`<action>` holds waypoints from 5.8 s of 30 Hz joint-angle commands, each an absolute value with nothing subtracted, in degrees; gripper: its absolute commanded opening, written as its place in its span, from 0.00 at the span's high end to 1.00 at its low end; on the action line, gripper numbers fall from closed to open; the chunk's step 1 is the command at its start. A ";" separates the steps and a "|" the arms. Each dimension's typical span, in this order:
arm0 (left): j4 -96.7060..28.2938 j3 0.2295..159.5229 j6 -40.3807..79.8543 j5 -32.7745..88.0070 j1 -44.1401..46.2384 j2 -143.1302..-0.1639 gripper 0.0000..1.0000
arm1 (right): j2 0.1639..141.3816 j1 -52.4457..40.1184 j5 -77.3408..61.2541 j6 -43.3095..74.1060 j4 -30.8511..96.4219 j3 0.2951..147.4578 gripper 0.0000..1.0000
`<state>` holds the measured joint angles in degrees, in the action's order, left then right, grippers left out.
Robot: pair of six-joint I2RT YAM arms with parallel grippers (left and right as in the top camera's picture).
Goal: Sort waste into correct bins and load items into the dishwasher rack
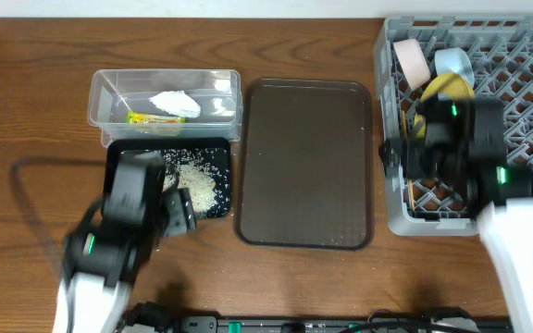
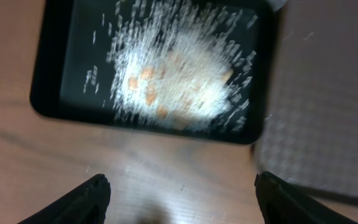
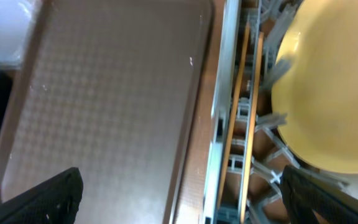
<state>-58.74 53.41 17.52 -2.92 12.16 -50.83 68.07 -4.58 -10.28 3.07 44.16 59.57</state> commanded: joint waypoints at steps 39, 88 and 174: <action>-56.66 47.31 16.51 -2.74 13.21 -22.35 0.22 | 21.80 -5.93 -3.25 2.46 41.28 32.73 0.01; -56.69 47.31 16.51 -2.74 13.21 -22.35 0.22 | 0.38 -5.65 -4.10 -2.24 3.95 0.32 0.01; -4.19 0.23 3.84 -0.43 1.67 -0.23 0.22 | 0.38 -5.65 -4.10 -2.24 3.95 0.32 0.01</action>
